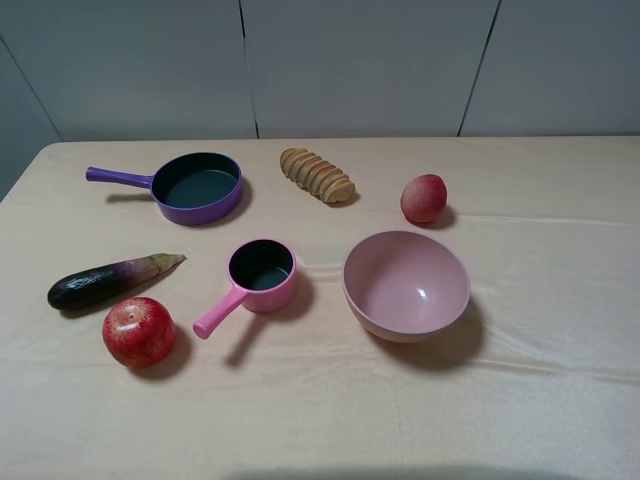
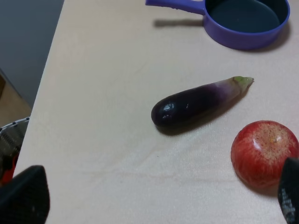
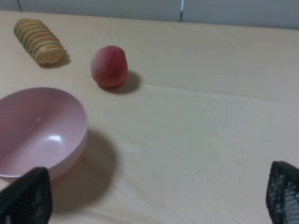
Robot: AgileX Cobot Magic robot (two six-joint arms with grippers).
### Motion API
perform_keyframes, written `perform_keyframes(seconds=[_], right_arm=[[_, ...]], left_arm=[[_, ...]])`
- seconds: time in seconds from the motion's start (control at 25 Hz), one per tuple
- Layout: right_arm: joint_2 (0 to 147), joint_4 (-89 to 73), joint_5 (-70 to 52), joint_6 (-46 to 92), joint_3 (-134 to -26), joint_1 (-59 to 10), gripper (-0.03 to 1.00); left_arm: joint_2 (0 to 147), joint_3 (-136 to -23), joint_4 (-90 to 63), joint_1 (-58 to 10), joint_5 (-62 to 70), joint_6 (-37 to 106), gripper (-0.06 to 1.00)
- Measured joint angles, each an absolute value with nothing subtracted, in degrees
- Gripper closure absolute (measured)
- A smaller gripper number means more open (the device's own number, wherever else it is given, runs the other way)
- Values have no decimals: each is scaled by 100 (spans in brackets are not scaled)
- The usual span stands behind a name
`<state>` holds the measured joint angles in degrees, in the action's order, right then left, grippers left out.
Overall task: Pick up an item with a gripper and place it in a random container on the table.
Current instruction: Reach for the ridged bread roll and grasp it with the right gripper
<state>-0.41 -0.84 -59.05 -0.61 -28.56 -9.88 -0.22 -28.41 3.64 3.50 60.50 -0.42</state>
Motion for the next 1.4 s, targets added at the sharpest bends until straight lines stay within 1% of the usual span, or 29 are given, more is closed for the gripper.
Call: perform_keyframes(seconds=[1.0,1.4], right_arm=[[-18,-84,-5905,-61,-2856,-988,27],[761,-95,-5900,-61,-2853,-988,27]], left_arm=[[-22,-2841,364,350,6050,-42,-5],[-22,-2841,364,350,6050,-42,-5]])
